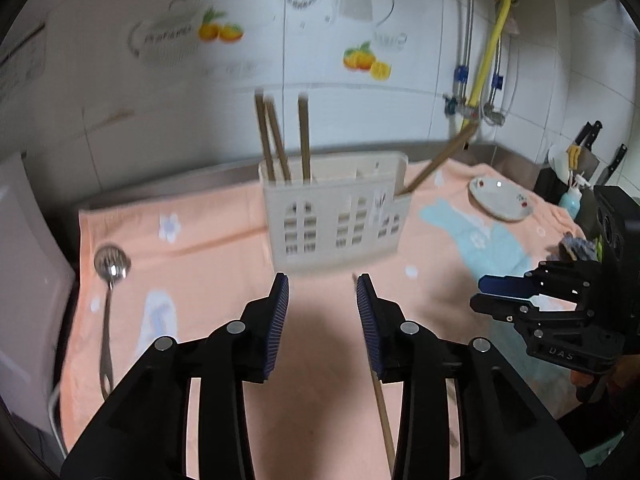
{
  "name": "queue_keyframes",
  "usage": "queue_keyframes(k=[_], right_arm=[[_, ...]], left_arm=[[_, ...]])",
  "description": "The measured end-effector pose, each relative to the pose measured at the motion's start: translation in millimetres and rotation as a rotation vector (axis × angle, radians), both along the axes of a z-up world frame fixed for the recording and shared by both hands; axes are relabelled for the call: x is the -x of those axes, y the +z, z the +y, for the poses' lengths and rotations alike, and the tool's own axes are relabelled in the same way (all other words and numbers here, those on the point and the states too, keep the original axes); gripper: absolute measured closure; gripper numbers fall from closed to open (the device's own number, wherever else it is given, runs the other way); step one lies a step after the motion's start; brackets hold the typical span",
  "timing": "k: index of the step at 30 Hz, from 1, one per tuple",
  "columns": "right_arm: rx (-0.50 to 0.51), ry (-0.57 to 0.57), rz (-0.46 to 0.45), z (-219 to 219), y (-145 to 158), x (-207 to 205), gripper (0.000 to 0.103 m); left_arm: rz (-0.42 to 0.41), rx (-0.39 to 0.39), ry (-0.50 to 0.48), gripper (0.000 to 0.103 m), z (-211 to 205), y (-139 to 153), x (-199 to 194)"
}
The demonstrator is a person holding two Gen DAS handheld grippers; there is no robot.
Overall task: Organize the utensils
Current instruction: 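Open both tools and move them back over the loose chopsticks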
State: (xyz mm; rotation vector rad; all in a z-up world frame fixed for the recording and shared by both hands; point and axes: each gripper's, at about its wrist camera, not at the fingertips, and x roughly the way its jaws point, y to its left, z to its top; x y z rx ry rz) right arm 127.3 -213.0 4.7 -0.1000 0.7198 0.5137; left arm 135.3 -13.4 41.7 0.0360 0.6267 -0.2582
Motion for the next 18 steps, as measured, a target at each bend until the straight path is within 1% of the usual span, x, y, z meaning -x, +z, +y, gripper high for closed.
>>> queue_keyframes(k=[2, 4, 8, 15, 17, 18], right_arm=[[-0.004, 0.003, 0.031, 2, -13, 6, 0.08], [0.013, 0.003, 0.049, 5, -24, 10, 0.08], [0.017, 0.0, 0.093, 6, -42, 15, 0.081], [0.006, -0.022, 0.15, 4, -62, 17, 0.083], [0.008, -0.023, 0.157, 4, -64, 17, 0.087], [0.008, -0.024, 0.161, 5, -66, 17, 0.087]], left_arm=[[0.03, 0.016, 0.002, 0.067, 2, -14, 4], [0.058, 0.028, 0.001, 0.067, 3, -26, 8], [0.093, 0.025, 0.004, 0.067, 2, -45, 14], [0.152, 0.046, -0.003, 0.067, -1, -71, 28], [0.167, 0.054, -0.012, 0.067, -3, -78, 33], [0.172, 0.055, -0.015, 0.067, -5, -80, 34]])
